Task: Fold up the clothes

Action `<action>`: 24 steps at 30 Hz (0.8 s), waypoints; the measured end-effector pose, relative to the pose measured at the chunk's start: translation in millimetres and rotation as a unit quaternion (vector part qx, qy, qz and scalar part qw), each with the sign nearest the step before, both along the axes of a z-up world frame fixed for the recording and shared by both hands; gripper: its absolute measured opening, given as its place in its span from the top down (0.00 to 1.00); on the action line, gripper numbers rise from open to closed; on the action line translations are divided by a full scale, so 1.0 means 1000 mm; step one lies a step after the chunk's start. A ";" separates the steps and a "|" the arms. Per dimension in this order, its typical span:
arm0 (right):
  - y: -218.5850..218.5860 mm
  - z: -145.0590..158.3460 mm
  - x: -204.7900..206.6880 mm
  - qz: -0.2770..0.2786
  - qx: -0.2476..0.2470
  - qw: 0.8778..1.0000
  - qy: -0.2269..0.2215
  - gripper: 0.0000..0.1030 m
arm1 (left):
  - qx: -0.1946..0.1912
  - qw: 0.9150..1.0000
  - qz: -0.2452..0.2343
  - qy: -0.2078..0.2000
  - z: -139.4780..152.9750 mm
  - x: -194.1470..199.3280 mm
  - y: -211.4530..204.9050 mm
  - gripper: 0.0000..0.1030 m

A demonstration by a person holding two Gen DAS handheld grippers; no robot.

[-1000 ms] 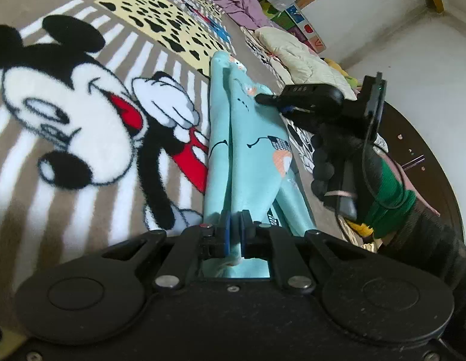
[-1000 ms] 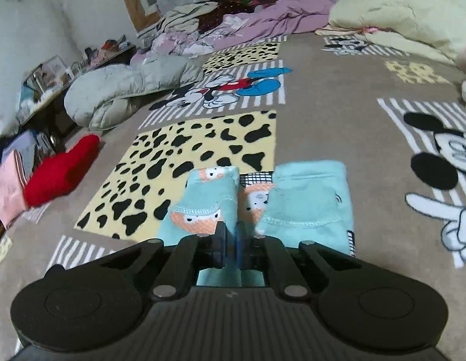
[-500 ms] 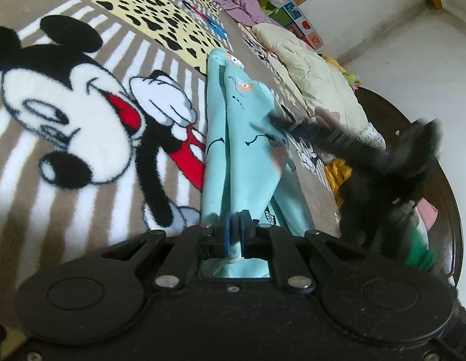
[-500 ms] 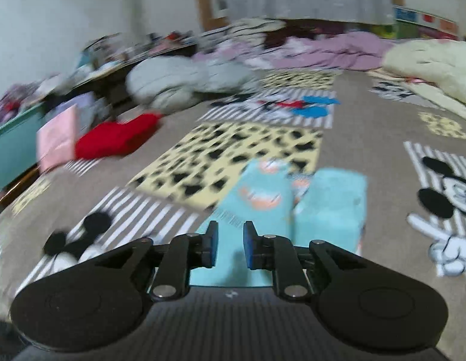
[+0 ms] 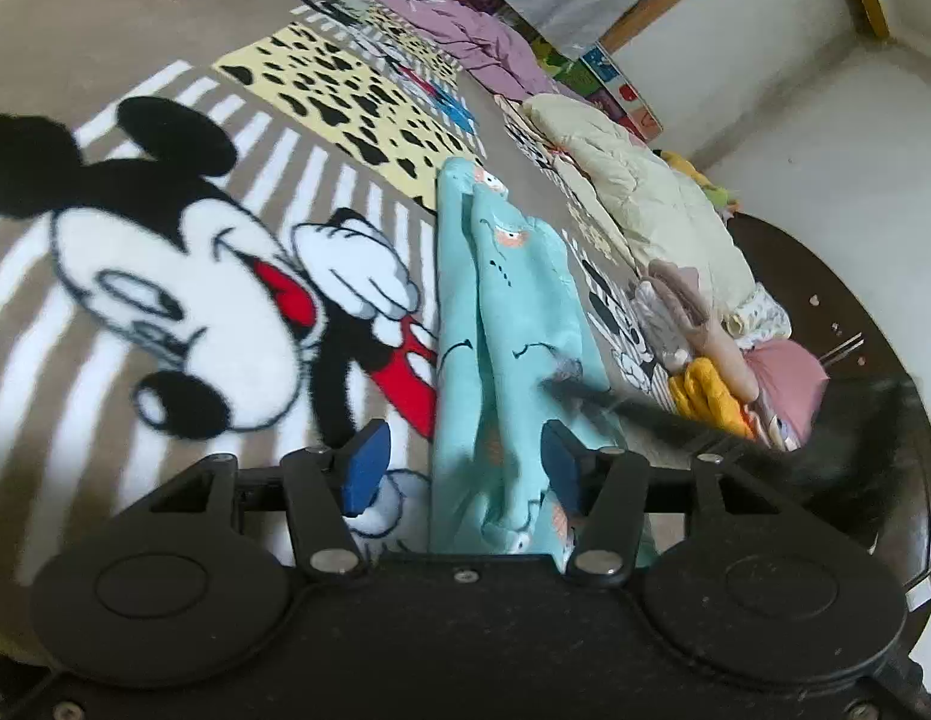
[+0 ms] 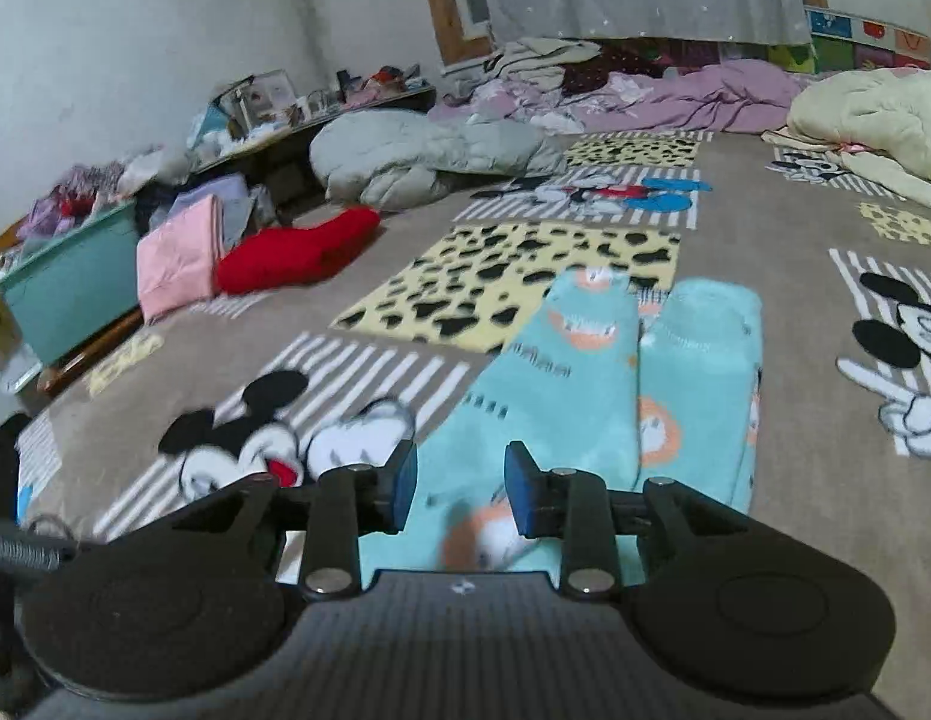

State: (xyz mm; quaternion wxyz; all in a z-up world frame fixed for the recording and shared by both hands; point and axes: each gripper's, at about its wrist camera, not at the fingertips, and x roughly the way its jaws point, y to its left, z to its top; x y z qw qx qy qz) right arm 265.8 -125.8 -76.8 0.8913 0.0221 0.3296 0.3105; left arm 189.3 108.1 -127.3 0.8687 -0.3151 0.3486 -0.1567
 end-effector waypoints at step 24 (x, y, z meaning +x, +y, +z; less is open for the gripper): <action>-0.145 -0.090 -0.103 -0.230 0.285 0.920 0.142 0.46 | -0.044 0.998 -0.001 0.045 -0.013 -0.014 -0.016 0.52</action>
